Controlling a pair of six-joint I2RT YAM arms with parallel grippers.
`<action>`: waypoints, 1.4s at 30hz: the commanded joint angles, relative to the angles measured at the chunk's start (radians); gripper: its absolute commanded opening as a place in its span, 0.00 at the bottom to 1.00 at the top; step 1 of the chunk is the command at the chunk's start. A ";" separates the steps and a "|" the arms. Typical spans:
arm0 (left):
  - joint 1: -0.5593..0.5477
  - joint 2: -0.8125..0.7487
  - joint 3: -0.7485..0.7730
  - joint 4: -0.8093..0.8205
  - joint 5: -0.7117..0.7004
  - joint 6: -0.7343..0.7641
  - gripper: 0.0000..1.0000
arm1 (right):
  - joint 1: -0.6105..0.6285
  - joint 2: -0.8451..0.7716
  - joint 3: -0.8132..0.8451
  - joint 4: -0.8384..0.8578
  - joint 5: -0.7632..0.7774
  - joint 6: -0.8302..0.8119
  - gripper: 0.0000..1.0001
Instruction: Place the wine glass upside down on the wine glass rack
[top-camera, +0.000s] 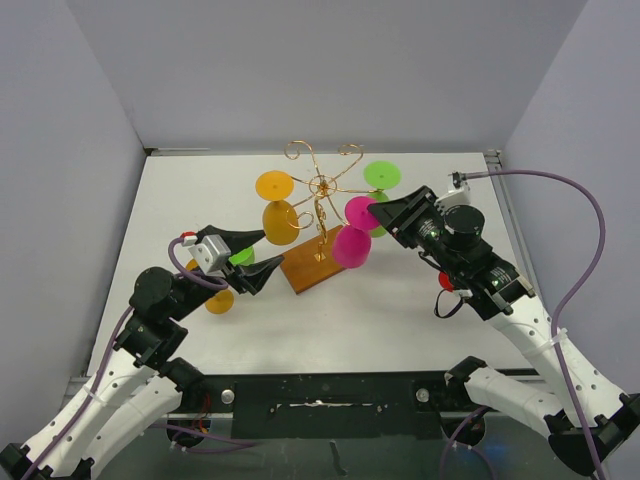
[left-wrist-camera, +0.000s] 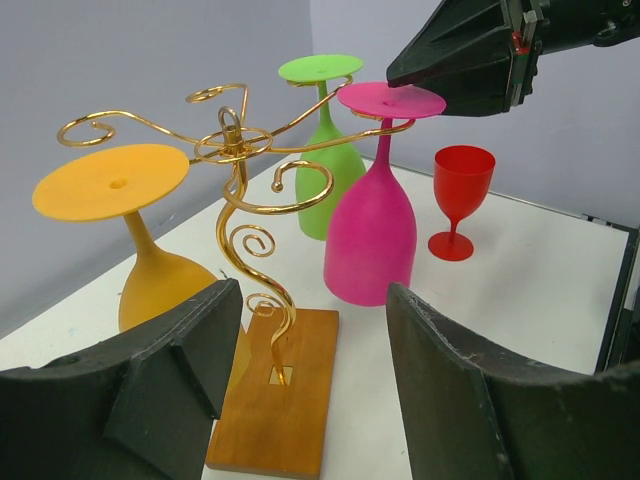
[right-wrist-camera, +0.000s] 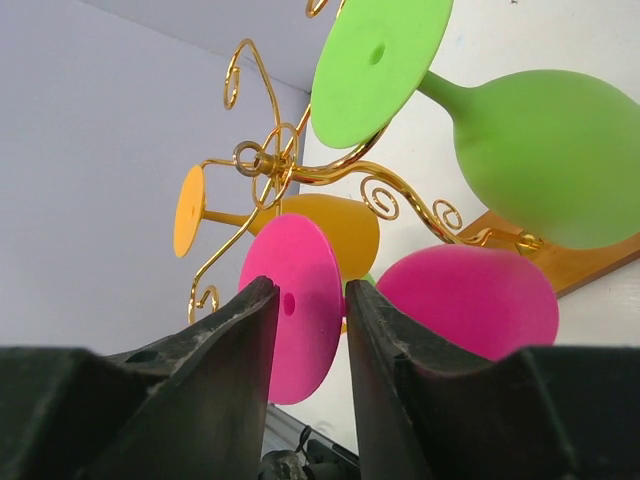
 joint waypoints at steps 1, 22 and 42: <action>0.003 -0.006 -0.002 0.036 -0.008 0.006 0.58 | -0.007 -0.015 0.005 0.036 0.023 -0.009 0.37; 0.002 -0.012 0.026 0.017 -0.021 0.021 0.58 | -0.011 -0.092 0.092 -0.154 0.269 -0.181 0.62; 0.002 -0.012 0.077 0.003 -0.045 0.026 0.58 | -0.337 0.021 0.099 -0.424 0.322 -0.453 0.60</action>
